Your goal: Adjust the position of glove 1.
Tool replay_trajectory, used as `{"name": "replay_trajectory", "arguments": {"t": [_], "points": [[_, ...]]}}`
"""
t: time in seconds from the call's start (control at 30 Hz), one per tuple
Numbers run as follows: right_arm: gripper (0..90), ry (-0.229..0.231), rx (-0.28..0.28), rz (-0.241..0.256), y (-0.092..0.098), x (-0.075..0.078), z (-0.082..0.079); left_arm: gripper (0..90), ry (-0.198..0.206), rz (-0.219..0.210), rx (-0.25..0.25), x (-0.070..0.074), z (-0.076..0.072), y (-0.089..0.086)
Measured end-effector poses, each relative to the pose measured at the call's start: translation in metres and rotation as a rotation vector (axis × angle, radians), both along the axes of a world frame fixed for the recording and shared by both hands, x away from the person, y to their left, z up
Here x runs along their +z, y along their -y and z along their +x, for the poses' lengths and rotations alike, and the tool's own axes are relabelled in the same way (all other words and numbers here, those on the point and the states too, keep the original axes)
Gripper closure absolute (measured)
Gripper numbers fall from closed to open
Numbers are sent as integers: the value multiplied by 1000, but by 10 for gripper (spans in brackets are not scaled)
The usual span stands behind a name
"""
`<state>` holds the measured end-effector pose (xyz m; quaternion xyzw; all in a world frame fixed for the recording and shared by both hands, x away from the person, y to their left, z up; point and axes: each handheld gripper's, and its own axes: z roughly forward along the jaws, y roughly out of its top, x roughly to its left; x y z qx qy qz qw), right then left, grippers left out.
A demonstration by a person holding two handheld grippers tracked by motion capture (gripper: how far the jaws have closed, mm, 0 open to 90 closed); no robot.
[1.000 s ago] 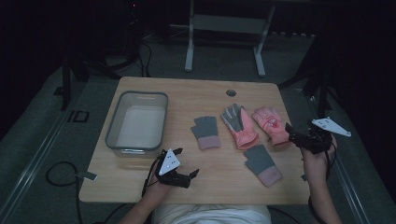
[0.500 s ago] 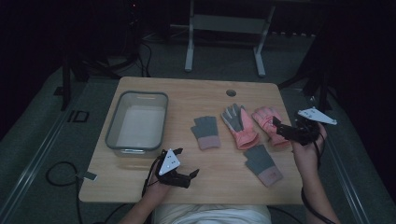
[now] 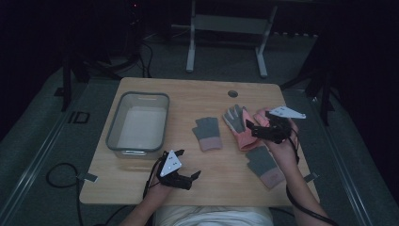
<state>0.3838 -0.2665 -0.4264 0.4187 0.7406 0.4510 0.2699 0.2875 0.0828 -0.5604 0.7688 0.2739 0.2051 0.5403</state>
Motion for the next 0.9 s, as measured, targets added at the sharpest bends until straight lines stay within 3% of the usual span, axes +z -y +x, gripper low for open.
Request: {"name": "replay_trajectory", "arguments": {"t": [0.13, 0.23, 0.33, 0.5, 0.7, 0.77, 0.9], "points": [[137, -55, 61, 22, -19, -10, 8, 11, 2, 1, -7, 0, 0, 0], [143, -102, 90, 3, -36, -20, 16, 12, 3, 0, -9, 0, 0, 1], [144, -115, 131, -21, -51, -27, 20, 12, 0, -1, -10, 0, 0, 0], [326, -120, 173, -49, -73, -40, 28, 12, 1, 1, -11, 0, 0, 1], [443, -118, 194, -77, -92, -50, 36, 12, -1, -4, -12, 0, 0, 0], [516, -135, 198, -85, -101, -56, 44, 12, -1, -4, -11, 0, 0, 0], [575, -168, 211, -103, -112, -63, 53, 12, -4, -7, -11, 0, 0, 0]]}}
